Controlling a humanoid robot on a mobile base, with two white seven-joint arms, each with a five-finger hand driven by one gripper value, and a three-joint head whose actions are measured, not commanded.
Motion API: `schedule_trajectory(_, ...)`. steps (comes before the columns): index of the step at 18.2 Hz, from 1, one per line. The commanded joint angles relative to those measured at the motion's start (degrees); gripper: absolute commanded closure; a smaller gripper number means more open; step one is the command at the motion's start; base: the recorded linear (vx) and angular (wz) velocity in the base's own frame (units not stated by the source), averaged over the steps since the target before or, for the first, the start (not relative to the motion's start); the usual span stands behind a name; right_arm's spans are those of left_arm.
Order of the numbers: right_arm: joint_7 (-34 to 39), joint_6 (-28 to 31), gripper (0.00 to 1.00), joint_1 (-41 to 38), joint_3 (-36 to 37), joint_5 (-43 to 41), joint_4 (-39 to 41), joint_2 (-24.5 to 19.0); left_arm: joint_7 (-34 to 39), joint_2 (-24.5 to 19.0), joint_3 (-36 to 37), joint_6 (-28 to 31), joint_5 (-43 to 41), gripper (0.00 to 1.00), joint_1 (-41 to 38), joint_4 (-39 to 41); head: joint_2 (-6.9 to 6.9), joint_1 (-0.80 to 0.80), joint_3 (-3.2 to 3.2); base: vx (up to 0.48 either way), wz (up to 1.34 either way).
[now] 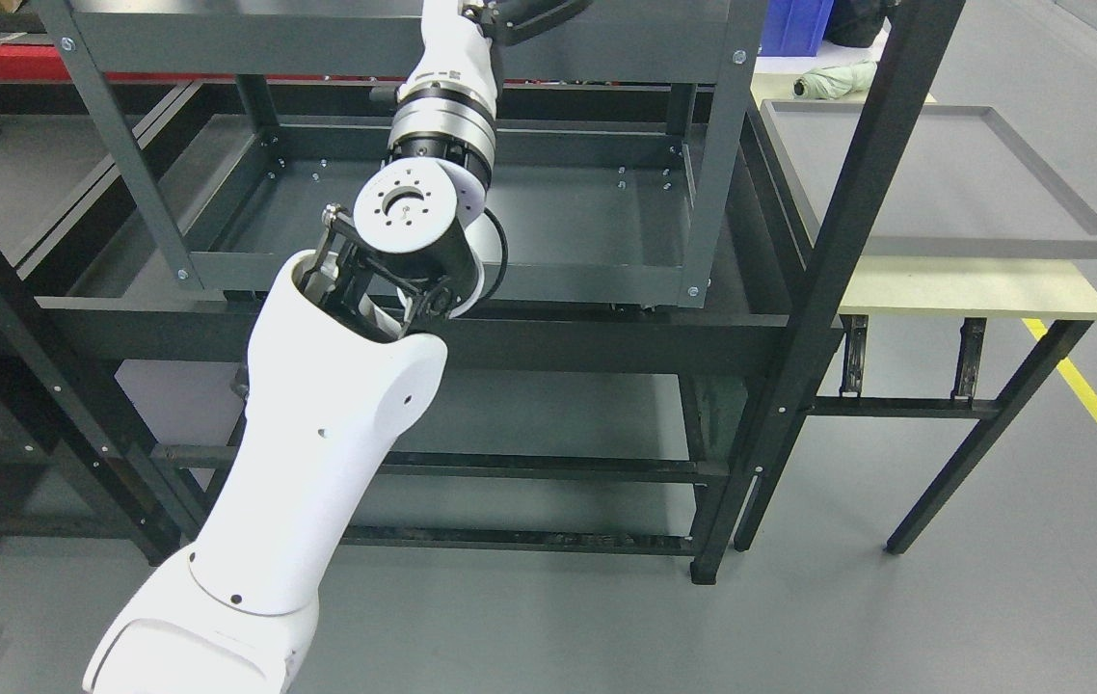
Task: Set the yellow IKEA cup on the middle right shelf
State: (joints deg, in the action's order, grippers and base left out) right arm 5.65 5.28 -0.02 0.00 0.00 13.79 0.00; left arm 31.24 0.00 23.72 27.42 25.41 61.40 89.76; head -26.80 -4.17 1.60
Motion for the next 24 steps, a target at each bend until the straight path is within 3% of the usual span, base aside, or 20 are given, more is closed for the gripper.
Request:
schedule_trajectory(1,-12.33,-0.01,0.01,-0.6,-0.97,-1.41,0.01,1.0,-1.71,-1.4,6.07,-4.21,-0.01,0.01,-8.91,5.16,0.0,0.0,0.0,-0.113,-0.03)
schedule_trajectory(7,-12.33,-0.01,0.01,-0.6,-0.97,-1.41,0.01,1.0,-13.03,-4.92,-1.99,-5.63,-0.53,0.01,-20.51,3.06,0.0,0.0,0.0,-0.044,-0.03)
schedule_trajectory(12,-12.33,-0.01,0.01,-0.6,-0.97,-1.41,0.01,1.0,-13.66,-5.44,-12.02,-6.5,-6.06,0.01,-27.64,-0.46,0.0,0.0,0.0,0.003,0.01)
schedule_trajectory(15,-12.33,-0.01,0.01,-0.6,-0.97,-1.41,0.01,1.0,-14.53,-5.97,-18.6,-12.63,-10.54,0.01,-30.46,-4.23,0.0,0.0,0.0,0.0,0.0)
schedule_trajectory(17,-12.33,-0.01,0.01,-0.6,-0.97,-1.41,0.01,1.0,-17.68,-6.93,-19.15,-16.94,-10.99,0.01,-32.74,-5.99,0.0,0.0,0.0,0.0,0.0)
schedule_trajectory(20,-12.33,-0.01,0.01,-0.6,-0.97,-1.41,0.01,1.0,-23.93,-10.45,-19.59,-17.93,-11.08,0.01,-35.47,-5.74,0.0,0.0,0.0,0.0,0.0)
schedule_trajectory(24,-12.33,-0.01,0.01,-0.6,-0.97,-1.41,0.01,1.0,-24.04,-9.93,-23.01,-17.93,-10.99,0.01,-38.19,-5.12,0.0,0.0,0.0,0.0,0.0)
